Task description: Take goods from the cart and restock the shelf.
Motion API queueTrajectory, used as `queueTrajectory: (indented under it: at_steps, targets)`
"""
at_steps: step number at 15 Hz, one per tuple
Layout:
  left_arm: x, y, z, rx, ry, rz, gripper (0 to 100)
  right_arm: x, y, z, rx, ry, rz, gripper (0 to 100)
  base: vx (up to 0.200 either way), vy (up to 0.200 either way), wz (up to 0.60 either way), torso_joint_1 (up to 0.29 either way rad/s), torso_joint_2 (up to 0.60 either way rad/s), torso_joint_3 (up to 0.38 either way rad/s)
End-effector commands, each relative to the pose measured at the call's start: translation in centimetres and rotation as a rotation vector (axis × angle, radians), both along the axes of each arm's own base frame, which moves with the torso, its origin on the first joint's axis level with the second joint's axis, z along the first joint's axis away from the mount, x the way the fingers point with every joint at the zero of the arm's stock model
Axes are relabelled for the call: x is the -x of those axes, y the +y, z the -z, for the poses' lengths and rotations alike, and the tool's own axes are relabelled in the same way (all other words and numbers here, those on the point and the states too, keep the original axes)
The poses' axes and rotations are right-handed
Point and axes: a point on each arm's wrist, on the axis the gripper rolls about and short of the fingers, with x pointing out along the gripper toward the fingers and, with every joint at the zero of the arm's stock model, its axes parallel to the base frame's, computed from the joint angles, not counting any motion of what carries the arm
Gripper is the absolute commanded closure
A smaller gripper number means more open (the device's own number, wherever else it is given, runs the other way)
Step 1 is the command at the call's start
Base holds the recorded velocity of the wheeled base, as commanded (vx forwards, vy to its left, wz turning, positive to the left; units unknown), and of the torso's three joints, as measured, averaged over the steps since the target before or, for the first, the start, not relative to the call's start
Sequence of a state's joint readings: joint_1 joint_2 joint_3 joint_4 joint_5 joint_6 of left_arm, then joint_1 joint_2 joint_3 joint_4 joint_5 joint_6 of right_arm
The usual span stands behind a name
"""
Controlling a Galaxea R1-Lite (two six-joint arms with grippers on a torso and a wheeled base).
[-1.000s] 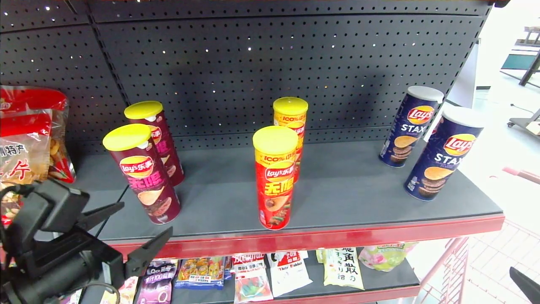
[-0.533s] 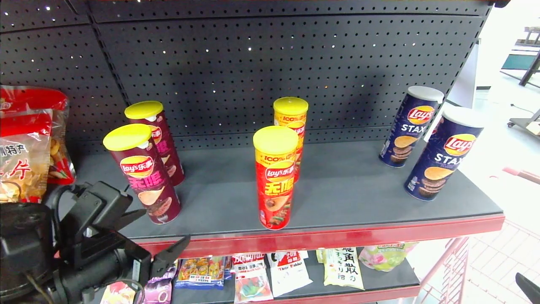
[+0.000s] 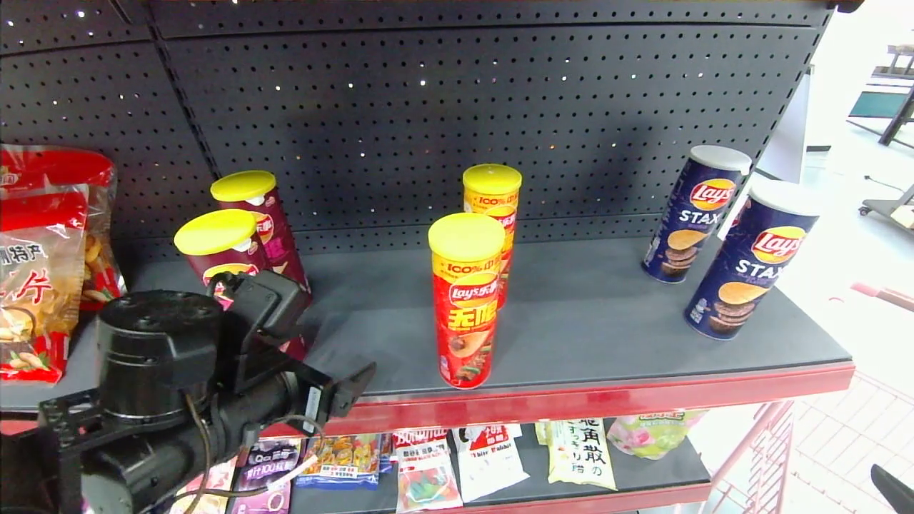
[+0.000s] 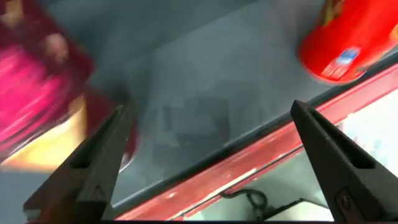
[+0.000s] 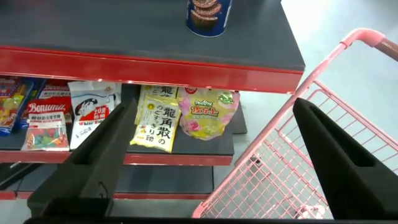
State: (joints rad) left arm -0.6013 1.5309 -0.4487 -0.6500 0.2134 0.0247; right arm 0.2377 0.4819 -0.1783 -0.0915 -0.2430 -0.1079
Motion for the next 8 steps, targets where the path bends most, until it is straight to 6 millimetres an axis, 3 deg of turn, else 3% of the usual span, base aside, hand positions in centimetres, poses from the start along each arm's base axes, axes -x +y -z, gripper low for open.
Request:
queueTrajectory:
  at_steps: [1,8]
  targets:
    - [-1.0,-1.8,0.9,-0.008,0.033,0.02,0,0.1,0.0,0.0,-0.004,-0.006,-0.011,0,0.0,0.0,0.0,0.0,0.0,0.0]
    - [-3.0,-3.6,2.0,-0.029,0.055,-0.009,0,0.1,0.0,-0.1,-0.008,-0.01,-0.022,0,0.0,0.0,0.0,0.0,0.0,0.0]
